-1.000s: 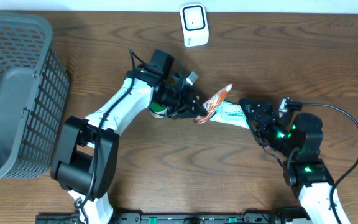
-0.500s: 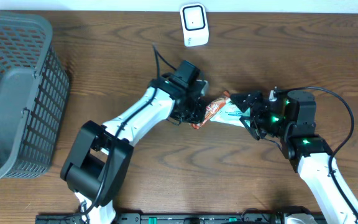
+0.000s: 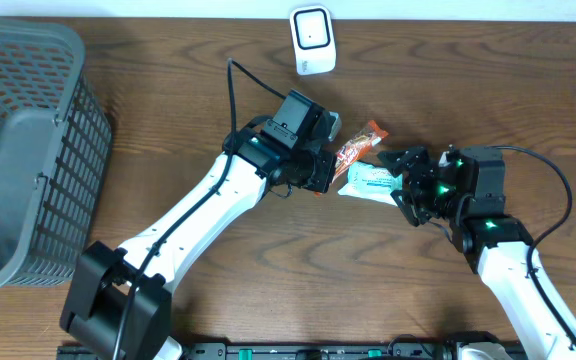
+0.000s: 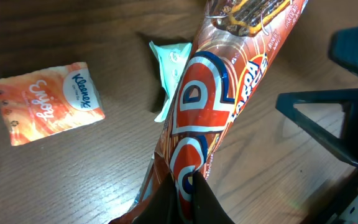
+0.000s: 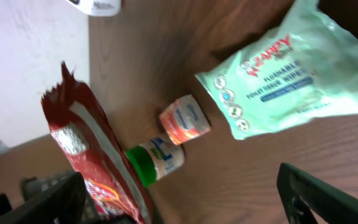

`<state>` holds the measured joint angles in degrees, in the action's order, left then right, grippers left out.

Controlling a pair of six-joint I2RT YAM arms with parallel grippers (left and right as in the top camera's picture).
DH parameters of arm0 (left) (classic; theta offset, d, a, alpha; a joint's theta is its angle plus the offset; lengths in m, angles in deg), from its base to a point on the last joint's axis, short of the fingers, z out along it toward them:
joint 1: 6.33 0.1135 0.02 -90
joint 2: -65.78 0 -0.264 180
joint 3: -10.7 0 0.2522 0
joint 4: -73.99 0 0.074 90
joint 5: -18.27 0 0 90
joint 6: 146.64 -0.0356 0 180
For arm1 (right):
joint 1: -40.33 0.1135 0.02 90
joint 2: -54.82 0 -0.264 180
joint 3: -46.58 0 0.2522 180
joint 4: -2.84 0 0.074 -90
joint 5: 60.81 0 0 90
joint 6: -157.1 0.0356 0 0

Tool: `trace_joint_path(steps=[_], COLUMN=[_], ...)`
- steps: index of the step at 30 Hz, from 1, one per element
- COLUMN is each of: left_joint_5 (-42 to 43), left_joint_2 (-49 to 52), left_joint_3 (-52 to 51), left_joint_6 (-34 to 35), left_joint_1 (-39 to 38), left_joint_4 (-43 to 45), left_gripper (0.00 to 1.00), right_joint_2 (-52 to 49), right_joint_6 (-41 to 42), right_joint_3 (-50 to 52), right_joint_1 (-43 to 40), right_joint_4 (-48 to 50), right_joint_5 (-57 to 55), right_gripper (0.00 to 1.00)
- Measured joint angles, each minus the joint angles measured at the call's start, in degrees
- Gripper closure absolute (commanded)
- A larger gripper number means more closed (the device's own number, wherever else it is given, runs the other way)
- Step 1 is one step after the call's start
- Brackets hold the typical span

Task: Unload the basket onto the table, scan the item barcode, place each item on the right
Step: 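Grasp the snack bar with the right gripper and open the left gripper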

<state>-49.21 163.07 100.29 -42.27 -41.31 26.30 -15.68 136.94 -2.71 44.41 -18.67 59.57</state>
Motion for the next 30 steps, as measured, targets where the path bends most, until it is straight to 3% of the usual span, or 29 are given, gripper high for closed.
trace_joint_path(steps=[13,23,30], left_joint_5=[-0.2,-2.1,-3.4], left_joint_2=[0.0,0.0,0.0], left_joint_3=[0.0,0.0,0.0], left_joint_6=[0.6,0.6,0.6], left_joint_1=[-1.6,-1.6,-1.6], left_joint_4=[-0.1,-0.2,-0.3], left_gripper=[0.93,0.93,0.93], right_joint_2=[-3.5,-9.8,-9.8], right_joint_6=[6.1,9.5,9.6], right_joint_3=[-0.1,-0.2,-0.2], right_joint_1=[4.1,7.6,7.6], right_joint_4=[11.3,18.1,21.8], right_joint_5=[0.3,1.0,1.2], right_gripper=[0.13,0.34,0.34])
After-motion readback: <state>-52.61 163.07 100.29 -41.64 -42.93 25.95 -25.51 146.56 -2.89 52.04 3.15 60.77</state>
